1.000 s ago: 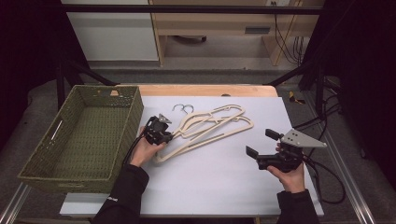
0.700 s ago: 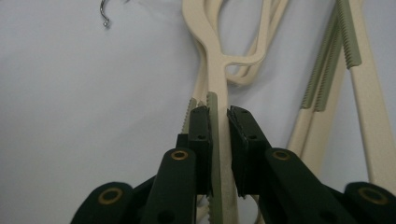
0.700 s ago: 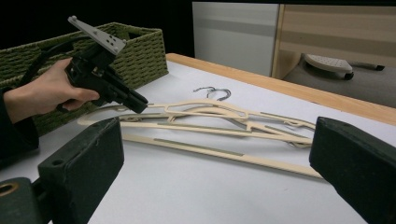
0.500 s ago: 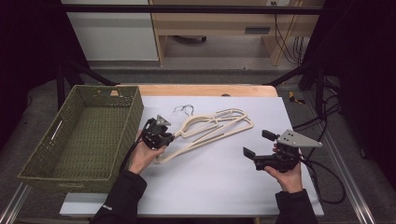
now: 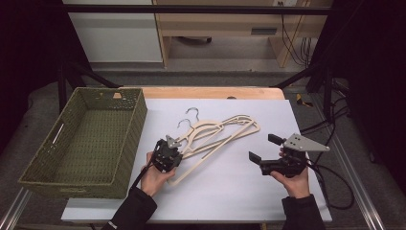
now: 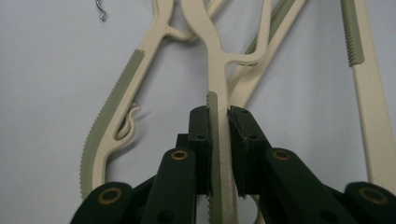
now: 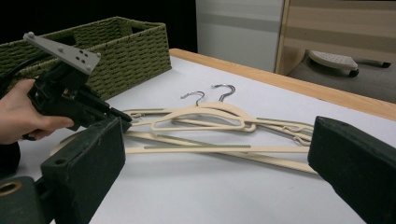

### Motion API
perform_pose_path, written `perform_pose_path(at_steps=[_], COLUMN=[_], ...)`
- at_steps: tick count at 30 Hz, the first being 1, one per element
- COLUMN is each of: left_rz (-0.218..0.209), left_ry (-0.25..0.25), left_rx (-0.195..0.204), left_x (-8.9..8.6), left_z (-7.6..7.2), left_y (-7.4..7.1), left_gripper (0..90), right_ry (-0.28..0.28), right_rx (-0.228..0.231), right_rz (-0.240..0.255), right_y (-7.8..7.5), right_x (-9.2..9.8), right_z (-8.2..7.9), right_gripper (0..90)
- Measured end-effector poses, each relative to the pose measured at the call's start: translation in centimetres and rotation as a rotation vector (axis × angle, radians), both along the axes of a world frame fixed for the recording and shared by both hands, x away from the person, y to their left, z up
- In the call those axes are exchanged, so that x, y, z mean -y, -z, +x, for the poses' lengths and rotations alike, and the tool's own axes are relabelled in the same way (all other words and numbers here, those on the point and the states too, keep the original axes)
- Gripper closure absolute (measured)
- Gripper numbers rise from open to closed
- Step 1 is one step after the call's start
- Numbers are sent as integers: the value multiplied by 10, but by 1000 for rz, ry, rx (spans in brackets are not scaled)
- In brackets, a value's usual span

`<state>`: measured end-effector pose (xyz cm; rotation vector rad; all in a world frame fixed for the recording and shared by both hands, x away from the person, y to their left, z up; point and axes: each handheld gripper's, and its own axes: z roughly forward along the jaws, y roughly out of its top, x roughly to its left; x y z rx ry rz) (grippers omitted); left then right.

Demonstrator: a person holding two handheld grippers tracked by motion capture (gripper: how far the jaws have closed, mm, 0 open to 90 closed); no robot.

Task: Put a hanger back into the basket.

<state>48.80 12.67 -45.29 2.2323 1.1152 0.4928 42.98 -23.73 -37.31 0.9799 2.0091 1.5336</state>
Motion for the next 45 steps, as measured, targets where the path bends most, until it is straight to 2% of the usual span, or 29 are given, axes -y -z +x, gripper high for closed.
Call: perform_pose_path(at_steps=[2, 4, 11, 12, 13, 15, 16, 19, 20, 21, 22, 24, 28, 30, 32, 36, 37, 39, 45], left_rz=[8, -6, -6, -18, -18, -33, -45, -70, -73, -84, -79, -68, -65, -56, -56, -55, -52, -65, -68], left_ry=[2, 4, 28, 31, 26, 14, 36, 54, 64, 58, 68, 66, 99, 106, 106, 64, 54, 46, 26], left_rx=[-8, -8, -12, -2, 3, 21, 10, -10, -29, -32, -44, -32, -8, -17, -50, -89, -87, -111, -124], left_x=[1, -1, -3, -3, -3, -3, -4, -4, -5, -4, -5, -5, -7, -8, -11, -16, -17, -19, -16], left_z=[-1, -1, 0, 1, 2, 6, 11, 19, 22, 23, 23, 20, 4, -5, -11, -11, -10, -8, -10], left_y=[5, 8, 7, 6, 5, 6, 7, 11, 13, 15, 16, 14, -2, -7, -8, -1, 2, 6, 9], left_gripper=[792, 792, 775, 741, 665, 613, 598, 561, 561, 558, 555, 544, 510, 521, 554, 613, 622, 631, 684], right_ry=[-1, 0, -2, -2, -1, -1, -2, -4, -5, -3, -2, -3, 1, 3, 2, -2, -2, -2, -4], right_rx=[-2, -2, -2, -2, -2, -1, 0, -3, -2, -2, -1, -2, 0, 2, 2, -1, -1, -1, -5], right_rz=[1, 0, -5, -5, -5, -4, -4, -10, -10, -7, -6, -9, -6, -7, -2, -7, -6, -8, -7], right_y=[0, 0, 1, 1, 0, 0, 0, 1, 1, 0, 0, 0, 0, -1, -1, -1, -1, -1, -1], right_x=[0, 0, -1, -1, -1, 0, 0, 0, 0, 0, 0, 0, 1, 1, 1, 0, 0, 1, 0], right_z=[0, 0, 0, 0, 0, 0, 0, 0, 0, 0, 0, 0, -1, -1, -1, -1, -1, -1, -1], right_gripper=[45, 45, 45, 45, 45, 46, 46, 46, 45, 46, 46, 45, 46, 46, 47, 47, 47, 47, 48])
